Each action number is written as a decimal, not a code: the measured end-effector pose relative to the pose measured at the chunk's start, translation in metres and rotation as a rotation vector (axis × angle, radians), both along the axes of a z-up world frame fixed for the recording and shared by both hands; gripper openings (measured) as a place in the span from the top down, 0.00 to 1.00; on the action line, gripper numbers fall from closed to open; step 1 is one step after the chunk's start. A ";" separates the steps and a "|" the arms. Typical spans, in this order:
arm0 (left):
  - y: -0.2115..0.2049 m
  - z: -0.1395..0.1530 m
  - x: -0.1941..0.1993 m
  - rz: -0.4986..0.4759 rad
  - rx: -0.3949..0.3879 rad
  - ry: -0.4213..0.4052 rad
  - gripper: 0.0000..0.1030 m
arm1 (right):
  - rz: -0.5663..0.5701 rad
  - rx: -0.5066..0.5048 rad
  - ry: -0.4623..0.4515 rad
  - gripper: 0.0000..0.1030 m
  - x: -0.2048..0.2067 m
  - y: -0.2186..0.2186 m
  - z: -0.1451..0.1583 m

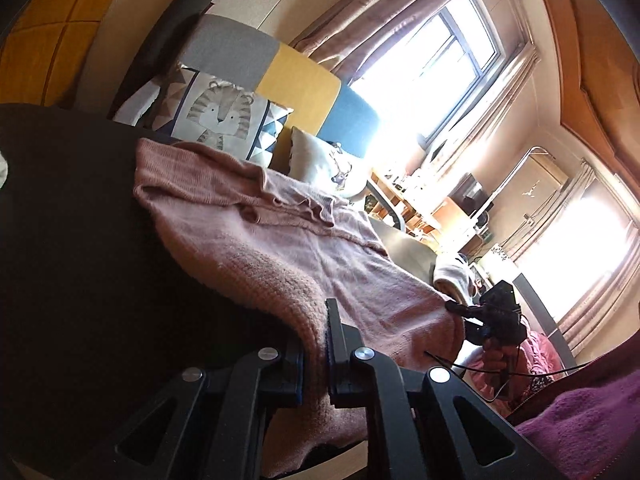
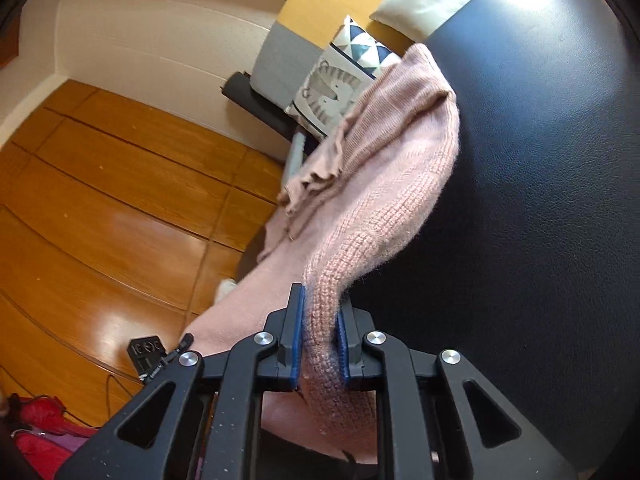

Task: Fold clothes
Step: 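Lift the sweater side with both grippers and fold it over the body, then open both grippers and release the folded sweater side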

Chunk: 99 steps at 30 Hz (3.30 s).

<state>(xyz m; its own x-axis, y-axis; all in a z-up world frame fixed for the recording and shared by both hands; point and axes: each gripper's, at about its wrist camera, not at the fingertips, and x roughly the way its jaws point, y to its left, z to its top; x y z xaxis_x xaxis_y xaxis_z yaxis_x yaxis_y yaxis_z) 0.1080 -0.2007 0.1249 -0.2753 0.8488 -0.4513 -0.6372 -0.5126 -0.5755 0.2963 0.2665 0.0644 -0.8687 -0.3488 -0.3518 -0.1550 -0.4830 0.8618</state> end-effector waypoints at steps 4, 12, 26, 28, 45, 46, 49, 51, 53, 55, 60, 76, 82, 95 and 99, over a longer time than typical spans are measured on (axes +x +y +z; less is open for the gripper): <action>-0.008 0.019 0.005 0.006 0.071 0.006 0.94 | -0.001 0.021 0.019 0.89 0.016 -0.001 0.015; -0.011 0.016 0.007 0.008 0.082 -0.016 0.94 | -0.051 0.099 -0.206 0.81 0.020 0.005 -0.020; -0.022 -0.019 0.015 0.040 0.046 -0.105 0.93 | 0.174 0.377 -0.273 0.37 0.023 -0.051 -0.040; -0.023 -0.020 0.017 0.042 0.043 -0.108 0.93 | 0.159 0.468 -0.292 0.56 0.020 -0.066 -0.038; -0.046 0.007 0.032 0.057 0.154 -0.108 0.93 | 0.217 0.194 0.131 0.90 0.068 -0.057 0.026; -0.049 0.010 0.033 0.060 0.179 -0.113 0.93 | 0.219 0.193 0.150 0.90 0.068 -0.057 0.033; -0.054 0.023 0.032 0.063 0.242 -0.115 0.93 | 0.207 0.180 0.192 0.90 0.060 -0.050 0.046; -0.053 0.030 0.025 0.061 0.269 -0.113 0.93 | 0.191 0.175 0.211 0.90 0.050 -0.040 0.053; -0.049 0.037 0.015 0.059 0.284 -0.106 0.93 | 0.169 0.175 0.213 0.90 0.035 -0.027 0.057; -0.042 0.043 -0.001 0.060 0.282 -0.096 0.93 | 0.147 0.175 0.214 0.90 0.019 -0.015 0.061; -0.022 0.050 -0.052 0.069 0.271 -0.096 0.93 | 0.124 0.176 0.188 0.90 -0.029 0.013 0.065; 0.052 0.019 -0.130 0.243 0.045 0.091 0.92 | 0.040 0.075 -0.086 0.90 -0.147 0.068 0.001; 0.056 -0.018 -0.165 0.344 -0.022 0.007 0.91 | 0.019 0.058 -0.137 0.90 -0.167 0.074 -0.017; 0.064 -0.101 -0.219 0.402 -0.225 -0.185 0.77 | -0.052 0.023 -0.230 0.89 -0.184 0.085 -0.062; 0.060 -0.103 -0.226 0.400 -0.203 -0.248 0.76 | -0.056 0.016 -0.212 0.85 -0.184 0.091 -0.057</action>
